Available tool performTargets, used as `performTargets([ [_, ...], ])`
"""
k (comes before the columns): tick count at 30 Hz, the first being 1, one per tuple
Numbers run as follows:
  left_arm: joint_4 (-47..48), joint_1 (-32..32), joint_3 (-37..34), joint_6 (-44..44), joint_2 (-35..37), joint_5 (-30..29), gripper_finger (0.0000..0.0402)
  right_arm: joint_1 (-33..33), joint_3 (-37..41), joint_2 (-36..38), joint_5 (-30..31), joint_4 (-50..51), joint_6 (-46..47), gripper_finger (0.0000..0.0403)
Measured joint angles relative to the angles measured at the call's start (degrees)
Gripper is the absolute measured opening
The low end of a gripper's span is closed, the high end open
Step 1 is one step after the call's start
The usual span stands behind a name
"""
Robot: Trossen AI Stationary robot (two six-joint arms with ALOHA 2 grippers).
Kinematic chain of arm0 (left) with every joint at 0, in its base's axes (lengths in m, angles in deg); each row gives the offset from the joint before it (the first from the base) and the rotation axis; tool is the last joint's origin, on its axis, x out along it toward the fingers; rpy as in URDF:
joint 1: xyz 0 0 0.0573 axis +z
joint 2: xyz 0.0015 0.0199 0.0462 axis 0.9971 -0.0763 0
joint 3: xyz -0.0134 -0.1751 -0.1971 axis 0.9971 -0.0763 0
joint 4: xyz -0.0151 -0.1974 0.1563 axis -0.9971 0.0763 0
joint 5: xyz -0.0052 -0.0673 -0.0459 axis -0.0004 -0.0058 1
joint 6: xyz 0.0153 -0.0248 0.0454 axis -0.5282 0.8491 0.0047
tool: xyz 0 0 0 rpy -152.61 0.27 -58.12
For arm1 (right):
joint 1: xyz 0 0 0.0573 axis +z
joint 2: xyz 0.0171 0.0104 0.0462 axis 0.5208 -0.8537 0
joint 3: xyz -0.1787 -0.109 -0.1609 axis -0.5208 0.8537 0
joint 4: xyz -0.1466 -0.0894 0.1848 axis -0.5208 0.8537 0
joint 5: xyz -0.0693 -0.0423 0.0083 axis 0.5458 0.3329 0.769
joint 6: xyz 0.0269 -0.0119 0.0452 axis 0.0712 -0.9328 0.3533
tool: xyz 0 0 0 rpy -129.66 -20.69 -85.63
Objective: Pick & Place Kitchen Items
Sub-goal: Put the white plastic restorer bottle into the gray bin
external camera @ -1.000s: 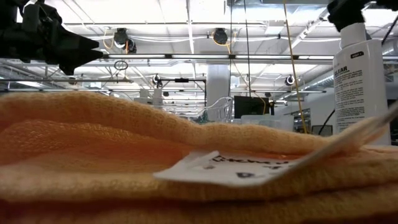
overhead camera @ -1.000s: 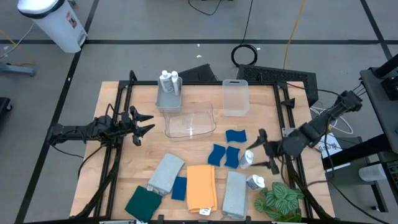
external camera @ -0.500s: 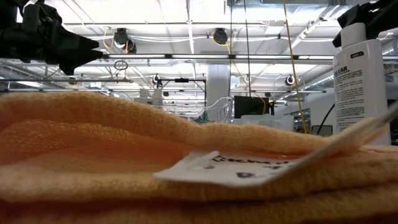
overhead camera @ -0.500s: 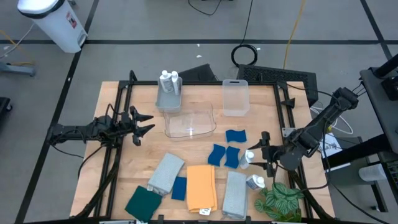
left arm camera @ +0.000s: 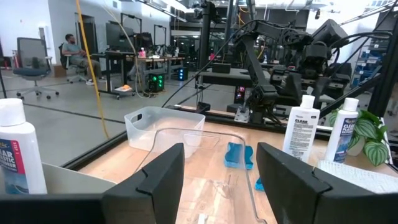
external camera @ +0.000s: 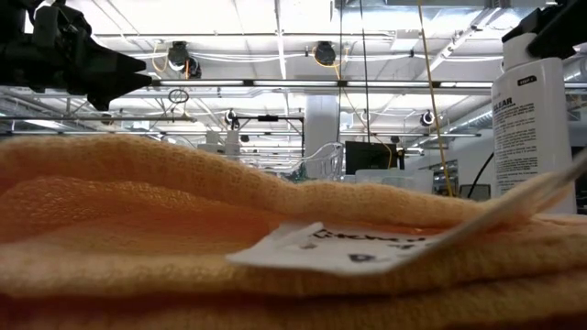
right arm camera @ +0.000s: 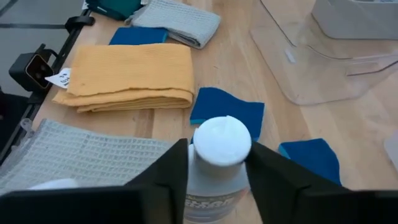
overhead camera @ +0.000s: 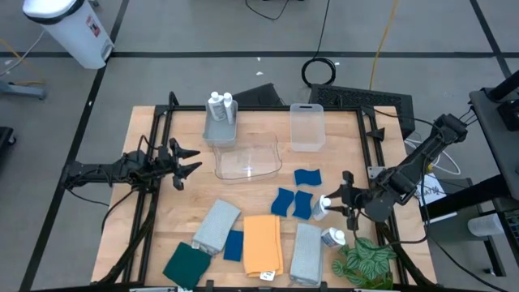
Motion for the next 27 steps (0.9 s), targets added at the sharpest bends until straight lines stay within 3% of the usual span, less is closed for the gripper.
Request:
performTargets([
  [4,0.00,-0.02,0.00,0.00,0.00,0.00,0.0207,0.00,0.00,0.02,0.03,-0.08,-0.74,0.0077],
  [19,0.00,-0.02,0.00,0.00,0.00,0.00,0.0207,-0.19,-0.04,0.02,1.86,0.41,-7.66,0.0080],
  [27,0.00,-0.02,0.00,0.00,0.00,0.00,0.0207,-3.25,-0.11,0.07,1.88,1.45,-16.02,0.0083],
])
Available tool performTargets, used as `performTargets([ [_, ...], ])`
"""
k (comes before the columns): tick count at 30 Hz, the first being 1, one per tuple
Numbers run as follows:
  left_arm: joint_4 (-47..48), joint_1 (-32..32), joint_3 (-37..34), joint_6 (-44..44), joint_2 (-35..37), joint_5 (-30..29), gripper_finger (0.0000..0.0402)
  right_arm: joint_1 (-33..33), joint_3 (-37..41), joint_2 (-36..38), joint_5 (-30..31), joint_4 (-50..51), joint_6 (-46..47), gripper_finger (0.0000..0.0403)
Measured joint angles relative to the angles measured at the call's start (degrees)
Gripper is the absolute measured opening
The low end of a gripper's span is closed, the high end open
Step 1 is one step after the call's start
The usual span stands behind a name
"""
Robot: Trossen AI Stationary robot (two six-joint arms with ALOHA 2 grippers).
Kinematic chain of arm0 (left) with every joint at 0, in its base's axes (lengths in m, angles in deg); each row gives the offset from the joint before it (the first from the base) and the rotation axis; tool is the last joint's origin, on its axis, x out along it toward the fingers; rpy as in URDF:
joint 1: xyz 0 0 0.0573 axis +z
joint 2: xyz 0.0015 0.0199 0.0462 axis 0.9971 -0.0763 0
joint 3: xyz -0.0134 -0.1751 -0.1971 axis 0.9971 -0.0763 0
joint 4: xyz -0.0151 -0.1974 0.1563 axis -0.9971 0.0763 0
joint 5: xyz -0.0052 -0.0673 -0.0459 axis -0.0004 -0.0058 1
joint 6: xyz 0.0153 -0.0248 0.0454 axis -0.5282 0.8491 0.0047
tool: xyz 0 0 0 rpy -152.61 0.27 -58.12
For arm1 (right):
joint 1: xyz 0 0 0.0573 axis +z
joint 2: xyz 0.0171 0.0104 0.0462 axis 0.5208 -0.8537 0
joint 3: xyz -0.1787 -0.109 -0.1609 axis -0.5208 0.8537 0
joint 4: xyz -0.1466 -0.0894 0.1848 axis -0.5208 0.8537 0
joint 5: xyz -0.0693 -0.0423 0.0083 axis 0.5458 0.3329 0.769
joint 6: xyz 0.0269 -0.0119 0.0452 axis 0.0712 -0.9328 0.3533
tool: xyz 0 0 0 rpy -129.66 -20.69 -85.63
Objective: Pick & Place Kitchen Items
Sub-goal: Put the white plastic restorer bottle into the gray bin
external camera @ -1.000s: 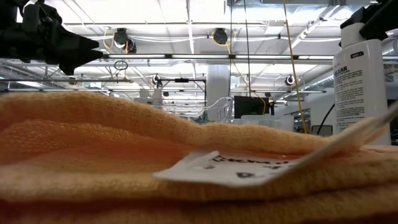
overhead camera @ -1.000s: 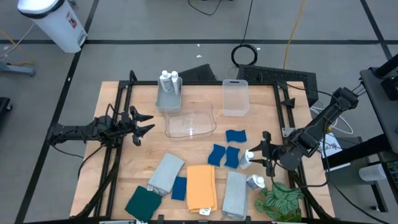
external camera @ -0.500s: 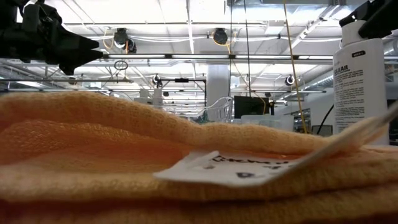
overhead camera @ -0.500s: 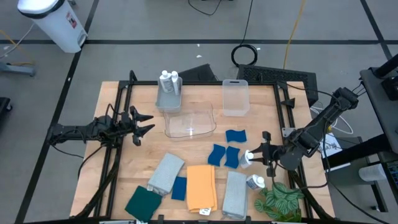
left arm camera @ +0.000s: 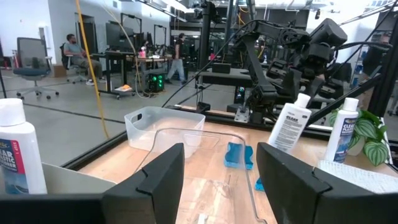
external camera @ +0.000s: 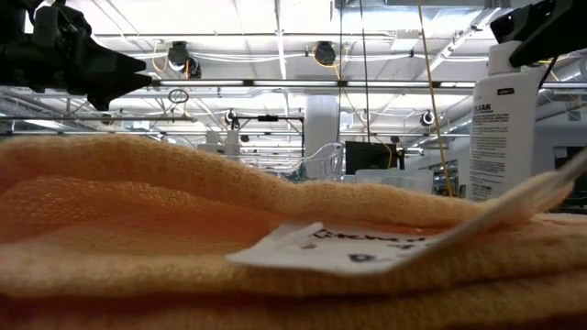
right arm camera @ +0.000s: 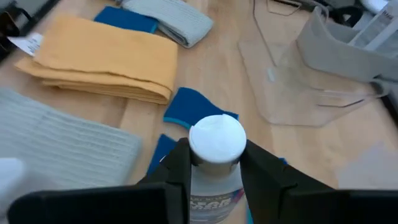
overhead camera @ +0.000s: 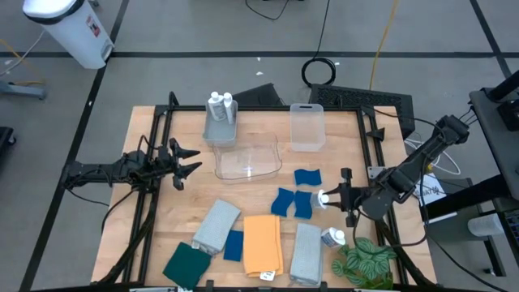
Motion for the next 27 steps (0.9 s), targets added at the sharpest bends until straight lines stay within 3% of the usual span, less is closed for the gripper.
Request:
performTargets([
  [8,0.00,0.00,0.00,0.00,0.00,0.00,0.0207,-3.29,0.00,-0.04,-0.44,0.19,-6.16,0.0084],
  [18,0.00,0.00,-0.02,0.00,0.00,0.00,0.0207,-7.78,0.00,-0.04,-3.52,-1.23,-2.65,0.0085],
  [27,0.00,0.00,-0.02,0.00,0.00,0.00,0.0207,-14.90,0.00,0.77,-11.66,-1.53,-2.60,0.0079],
])
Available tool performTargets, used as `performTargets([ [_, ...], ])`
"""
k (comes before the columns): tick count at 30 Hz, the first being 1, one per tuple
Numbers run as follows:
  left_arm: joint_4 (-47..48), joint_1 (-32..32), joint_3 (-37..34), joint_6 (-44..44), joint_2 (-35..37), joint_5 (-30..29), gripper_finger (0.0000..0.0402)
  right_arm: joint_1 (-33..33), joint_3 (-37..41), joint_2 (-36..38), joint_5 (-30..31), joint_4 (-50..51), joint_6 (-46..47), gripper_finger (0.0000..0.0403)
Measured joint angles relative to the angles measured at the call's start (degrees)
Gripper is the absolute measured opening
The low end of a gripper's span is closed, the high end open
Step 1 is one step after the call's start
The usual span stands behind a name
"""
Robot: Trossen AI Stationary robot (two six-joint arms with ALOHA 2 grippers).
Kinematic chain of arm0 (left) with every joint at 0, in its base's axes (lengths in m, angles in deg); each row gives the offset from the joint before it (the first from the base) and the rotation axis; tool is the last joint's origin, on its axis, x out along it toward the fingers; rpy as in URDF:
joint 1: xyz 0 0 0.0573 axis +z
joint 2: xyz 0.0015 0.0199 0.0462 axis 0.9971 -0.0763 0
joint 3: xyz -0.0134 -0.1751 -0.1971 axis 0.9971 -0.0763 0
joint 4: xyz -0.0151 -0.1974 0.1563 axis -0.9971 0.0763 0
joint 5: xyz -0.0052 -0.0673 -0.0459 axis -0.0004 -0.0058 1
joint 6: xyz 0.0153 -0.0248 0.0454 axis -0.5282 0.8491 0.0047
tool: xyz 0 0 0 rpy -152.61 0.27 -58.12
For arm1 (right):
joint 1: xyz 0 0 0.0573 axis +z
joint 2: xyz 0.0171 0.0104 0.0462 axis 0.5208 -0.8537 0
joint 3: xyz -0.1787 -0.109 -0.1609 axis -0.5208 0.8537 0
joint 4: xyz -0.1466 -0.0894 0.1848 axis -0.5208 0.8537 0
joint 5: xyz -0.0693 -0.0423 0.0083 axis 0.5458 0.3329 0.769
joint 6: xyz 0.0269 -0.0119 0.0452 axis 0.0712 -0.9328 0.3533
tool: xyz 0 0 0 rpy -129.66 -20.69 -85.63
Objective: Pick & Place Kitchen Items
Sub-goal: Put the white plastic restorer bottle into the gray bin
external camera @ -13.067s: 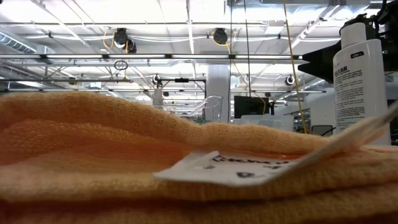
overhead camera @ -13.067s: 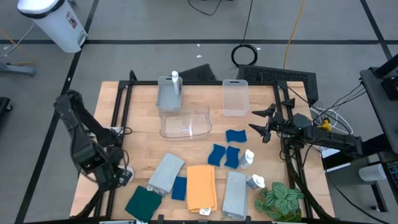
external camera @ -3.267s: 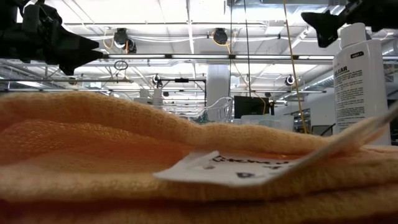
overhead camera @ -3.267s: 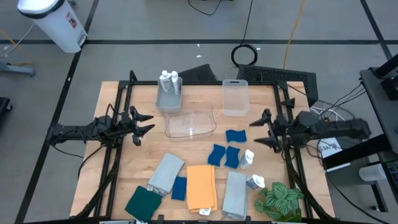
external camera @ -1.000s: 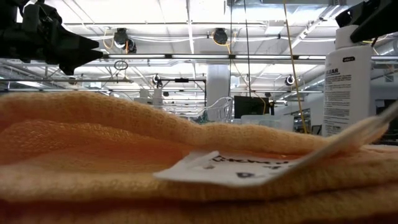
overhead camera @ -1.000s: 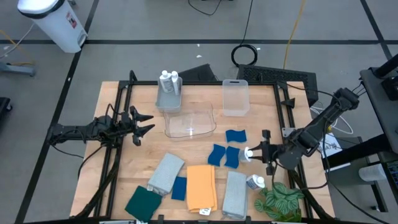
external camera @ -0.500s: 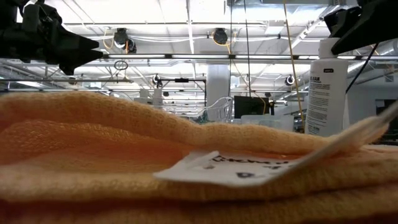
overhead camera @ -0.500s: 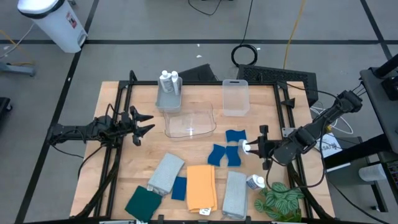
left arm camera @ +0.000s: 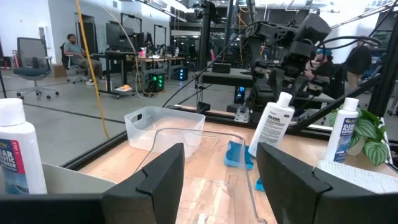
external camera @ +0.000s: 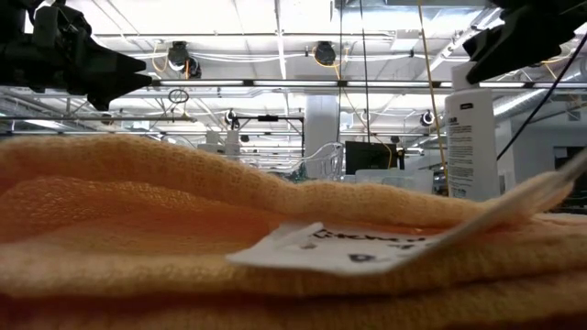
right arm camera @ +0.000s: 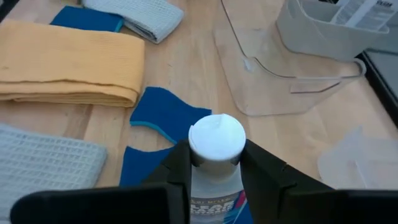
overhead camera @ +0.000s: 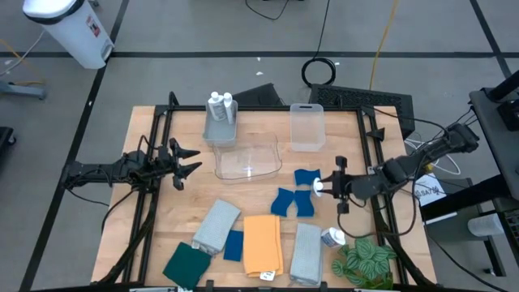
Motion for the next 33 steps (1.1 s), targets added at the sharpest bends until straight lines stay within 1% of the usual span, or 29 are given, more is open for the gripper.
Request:
performTargets([
  [4,0.00,0.00,0.00,0.00,0.00,0.00,0.0207,-1.98,0.05,0.97,-2.42,-0.68,-0.14,0.0081],
  [8,0.00,0.00,0.00,0.00,0.00,0.00,0.0207,-2.29,0.28,2.67,-3.44,-1.73,-1.77,0.0079],
  [13,0.00,0.00,0.00,0.00,0.00,0.00,0.0207,-4.76,0.28,4.94,-0.48,0.60,-3.27,0.0080],
  [22,0.00,0.01,-0.02,0.00,0.00,0.00,0.0207,-10.98,2.00,5.50,-0.76,1.07,-3.20,0.0081],
  [26,-0.01,0.00,-0.02,0.00,0.00,0.00,0.0207,-12.39,2.06,5.83,-0.72,-0.94,-6.51,0.0081],
  [28,0.00,0.00,-0.02,0.00,0.00,0.00,0.0207,-12.72,2.16,5.85,0.82,-1.94,-8.79,0.0081],
  [31,0.00,0.00,-0.02,0.00,0.00,0.00,0.0207,-12.95,2.27,5.83,4.82,-2.71,-11.16,0.0081],
  [33,-0.01,0.01,-0.02,0.00,0.00,-0.01,0.0207,-12.90,2.27,5.85,4.70,-4.53,-10.97,0.0081],
])
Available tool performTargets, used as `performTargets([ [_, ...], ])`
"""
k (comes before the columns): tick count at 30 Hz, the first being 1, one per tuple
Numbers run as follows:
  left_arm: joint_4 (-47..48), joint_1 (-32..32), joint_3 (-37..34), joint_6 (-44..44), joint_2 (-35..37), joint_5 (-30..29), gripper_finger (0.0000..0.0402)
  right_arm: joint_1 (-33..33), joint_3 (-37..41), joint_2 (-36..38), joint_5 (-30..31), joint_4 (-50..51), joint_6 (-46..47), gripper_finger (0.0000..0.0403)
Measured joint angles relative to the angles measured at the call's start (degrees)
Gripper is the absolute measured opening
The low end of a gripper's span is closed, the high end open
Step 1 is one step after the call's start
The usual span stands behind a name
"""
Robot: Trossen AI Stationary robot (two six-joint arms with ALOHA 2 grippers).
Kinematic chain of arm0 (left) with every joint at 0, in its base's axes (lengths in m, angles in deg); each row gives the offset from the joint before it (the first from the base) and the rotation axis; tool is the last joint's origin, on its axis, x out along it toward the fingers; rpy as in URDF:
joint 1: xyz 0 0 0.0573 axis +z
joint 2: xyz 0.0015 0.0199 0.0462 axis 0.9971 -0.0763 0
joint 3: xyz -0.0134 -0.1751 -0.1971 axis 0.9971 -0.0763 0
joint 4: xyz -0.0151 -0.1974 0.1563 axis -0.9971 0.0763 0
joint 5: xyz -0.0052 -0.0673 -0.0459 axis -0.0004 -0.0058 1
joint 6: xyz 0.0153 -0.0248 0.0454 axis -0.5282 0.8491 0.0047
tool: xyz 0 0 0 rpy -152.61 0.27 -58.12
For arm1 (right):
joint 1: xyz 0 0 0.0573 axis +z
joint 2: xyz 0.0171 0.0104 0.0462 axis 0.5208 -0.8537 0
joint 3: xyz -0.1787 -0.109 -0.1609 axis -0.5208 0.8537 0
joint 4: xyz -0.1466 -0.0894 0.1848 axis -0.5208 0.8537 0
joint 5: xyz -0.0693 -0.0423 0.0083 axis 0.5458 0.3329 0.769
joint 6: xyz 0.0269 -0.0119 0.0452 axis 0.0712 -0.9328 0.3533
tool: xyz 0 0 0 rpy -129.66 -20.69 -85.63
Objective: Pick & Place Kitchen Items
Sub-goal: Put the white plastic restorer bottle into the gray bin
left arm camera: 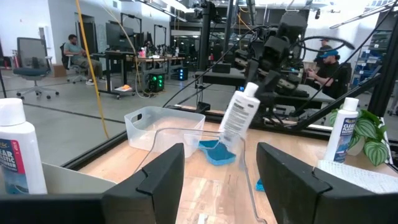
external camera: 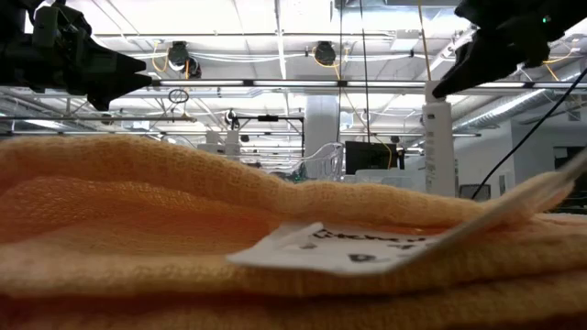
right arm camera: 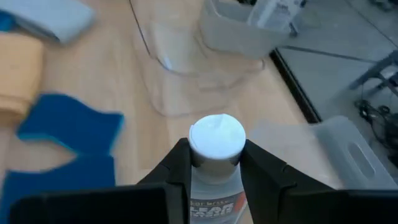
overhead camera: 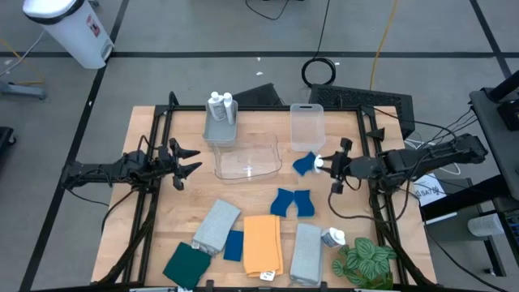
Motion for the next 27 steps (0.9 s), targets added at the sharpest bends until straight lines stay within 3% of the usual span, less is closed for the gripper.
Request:
performTargets([
  [8,0.01,0.00,0.00,0.00,0.00,0.01,0.0207,0.77,-0.04,0.04,-11.12,-2.82,6.26,0.0082],
  [27,0.01,-0.01,0.00,0.00,0.00,0.01,0.0207,0.77,-0.24,0.00,-8.20,4.47,8.14,0.0082],
])
